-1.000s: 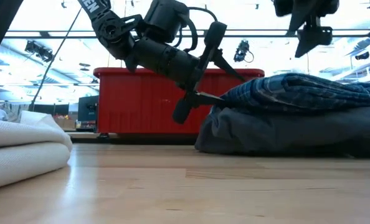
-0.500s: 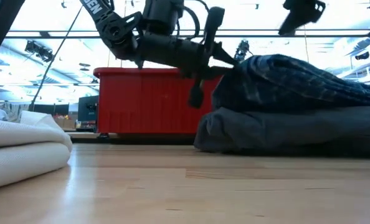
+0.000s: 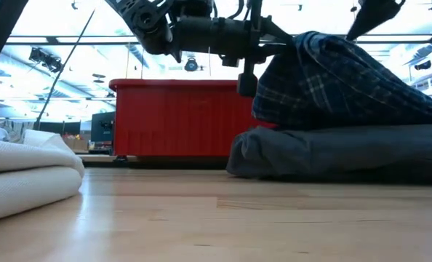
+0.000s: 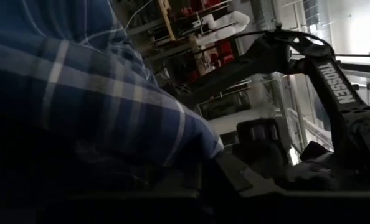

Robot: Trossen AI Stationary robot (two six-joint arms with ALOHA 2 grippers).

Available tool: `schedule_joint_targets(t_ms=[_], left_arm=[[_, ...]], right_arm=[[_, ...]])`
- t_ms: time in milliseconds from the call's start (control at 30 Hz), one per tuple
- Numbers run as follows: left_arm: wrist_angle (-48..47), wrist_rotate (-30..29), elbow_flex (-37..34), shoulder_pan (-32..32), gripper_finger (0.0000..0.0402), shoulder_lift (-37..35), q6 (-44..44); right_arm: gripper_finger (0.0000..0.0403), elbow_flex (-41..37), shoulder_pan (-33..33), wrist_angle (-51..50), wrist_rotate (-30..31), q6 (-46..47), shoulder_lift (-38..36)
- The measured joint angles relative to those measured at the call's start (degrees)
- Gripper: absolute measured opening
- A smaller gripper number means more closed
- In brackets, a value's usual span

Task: Fold laundry
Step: Remove the blue shorts from the red organizer bin

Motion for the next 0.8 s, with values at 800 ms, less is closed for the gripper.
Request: schedule_joint_targets(t_ms=[800], left_arm=[[-26.9, 3.8, 0.1, -7.1, 0.0164, 0.0, 3.3]], right_arm=[[0.0345, -3.5, -3.7, -10.1, -13.6, 20.1, -0.3]])
